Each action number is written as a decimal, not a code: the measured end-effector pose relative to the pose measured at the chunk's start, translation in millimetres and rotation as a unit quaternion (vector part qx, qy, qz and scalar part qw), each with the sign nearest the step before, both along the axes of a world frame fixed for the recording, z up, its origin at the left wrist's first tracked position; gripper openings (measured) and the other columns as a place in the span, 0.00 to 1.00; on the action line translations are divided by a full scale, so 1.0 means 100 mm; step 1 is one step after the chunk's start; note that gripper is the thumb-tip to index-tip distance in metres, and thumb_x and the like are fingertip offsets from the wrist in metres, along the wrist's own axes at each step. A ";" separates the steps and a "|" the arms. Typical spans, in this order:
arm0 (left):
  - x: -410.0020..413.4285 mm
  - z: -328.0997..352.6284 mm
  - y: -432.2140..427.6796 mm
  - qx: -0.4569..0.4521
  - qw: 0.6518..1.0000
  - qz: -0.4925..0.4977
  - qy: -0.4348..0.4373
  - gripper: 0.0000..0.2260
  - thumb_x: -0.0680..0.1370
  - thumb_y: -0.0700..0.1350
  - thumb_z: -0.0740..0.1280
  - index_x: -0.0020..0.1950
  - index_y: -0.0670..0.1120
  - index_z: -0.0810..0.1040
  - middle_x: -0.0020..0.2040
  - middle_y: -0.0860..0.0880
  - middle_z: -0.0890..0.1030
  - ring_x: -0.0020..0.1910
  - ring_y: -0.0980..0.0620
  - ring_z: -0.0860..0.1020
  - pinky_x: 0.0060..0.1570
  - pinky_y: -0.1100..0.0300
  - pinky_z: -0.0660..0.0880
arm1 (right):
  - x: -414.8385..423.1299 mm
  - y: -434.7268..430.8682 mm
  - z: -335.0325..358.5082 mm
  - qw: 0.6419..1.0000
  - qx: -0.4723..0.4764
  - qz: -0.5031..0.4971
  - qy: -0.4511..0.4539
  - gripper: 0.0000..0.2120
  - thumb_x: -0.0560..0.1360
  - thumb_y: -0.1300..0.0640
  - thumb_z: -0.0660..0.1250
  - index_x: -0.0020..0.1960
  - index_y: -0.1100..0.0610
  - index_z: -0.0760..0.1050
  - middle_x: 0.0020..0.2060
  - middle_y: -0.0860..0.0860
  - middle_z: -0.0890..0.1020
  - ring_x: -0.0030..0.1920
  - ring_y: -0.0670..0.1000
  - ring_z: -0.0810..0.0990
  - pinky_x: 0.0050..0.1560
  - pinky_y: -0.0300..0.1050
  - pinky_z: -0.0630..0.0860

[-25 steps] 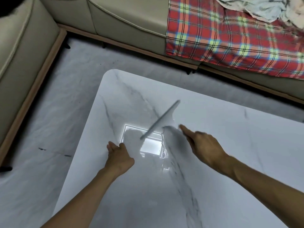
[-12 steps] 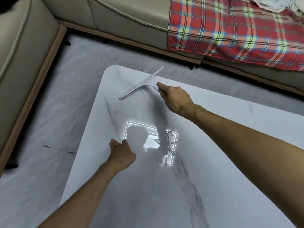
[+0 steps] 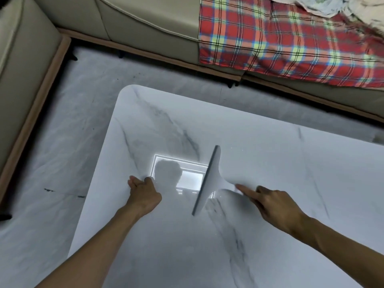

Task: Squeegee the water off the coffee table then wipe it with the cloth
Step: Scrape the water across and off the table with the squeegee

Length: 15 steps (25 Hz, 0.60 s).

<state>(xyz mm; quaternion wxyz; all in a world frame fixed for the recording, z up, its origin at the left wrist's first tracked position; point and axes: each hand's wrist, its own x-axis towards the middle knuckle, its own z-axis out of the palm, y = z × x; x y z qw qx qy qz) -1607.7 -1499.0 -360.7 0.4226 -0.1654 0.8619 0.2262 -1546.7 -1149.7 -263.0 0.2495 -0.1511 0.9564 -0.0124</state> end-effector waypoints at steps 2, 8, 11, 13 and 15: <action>0.02 -0.04 -0.02 0.006 1.000 -0.007 -0.015 0.27 0.77 0.39 0.57 0.75 0.37 0.55 0.76 0.30 0.46 0.76 0.31 0.47 0.74 0.43 0.55 | 0.12 0.17 0.12 0.999 0.033 0.003 -0.017 0.26 0.80 0.53 0.60 0.73 0.34 0.58 0.34 0.48 0.74 0.28 0.57 0.76 0.28 0.48 0.74; 0.12 0.05 -0.02 0.034 0.996 0.002 0.088 0.06 0.72 0.38 0.59 0.48 0.42 0.67 0.55 0.40 0.66 0.60 0.38 0.70 0.61 0.50 0.70 | -0.73 -0.09 0.12 0.990 -0.044 -0.130 0.039 0.18 0.82 0.44 0.50 0.72 0.36 0.60 0.44 0.53 0.81 0.45 0.62 0.80 0.43 0.51 0.76; 0.23 0.05 0.28 0.071 0.989 -0.049 0.119 0.06 0.71 0.37 0.61 0.47 0.41 0.67 0.54 0.44 0.65 0.57 0.42 0.70 0.60 0.53 0.70 | -1.39 -0.30 -0.07 0.970 -0.074 -0.228 0.041 0.17 0.83 0.47 0.50 0.70 0.43 0.64 0.53 0.59 0.81 0.49 0.65 0.77 0.46 0.53 0.73; 0.25 0.01 0.47 0.067 0.993 -0.054 0.077 0.10 0.72 0.37 0.60 0.53 0.39 0.67 0.65 0.38 0.63 0.67 0.37 0.65 0.67 0.49 0.67 | -1.54 -0.37 -0.17 0.959 -0.081 -0.271 0.037 0.14 0.82 0.52 0.51 0.66 0.49 0.66 0.52 0.60 0.81 0.45 0.64 0.73 0.44 0.51 0.69; 0.24 -0.03 0.58 0.058 0.997 -0.047 0.026 0.17 0.73 0.37 0.58 0.61 0.38 0.64 0.76 0.31 0.47 0.77 0.35 0.47 0.74 0.47 0.55 | -1.39 -0.36 -0.23 0.959 -0.074 -0.273 0.019 0.15 0.82 0.54 0.51 0.68 0.48 0.65 0.52 0.61 0.81 0.47 0.65 0.74 0.45 0.52 0.70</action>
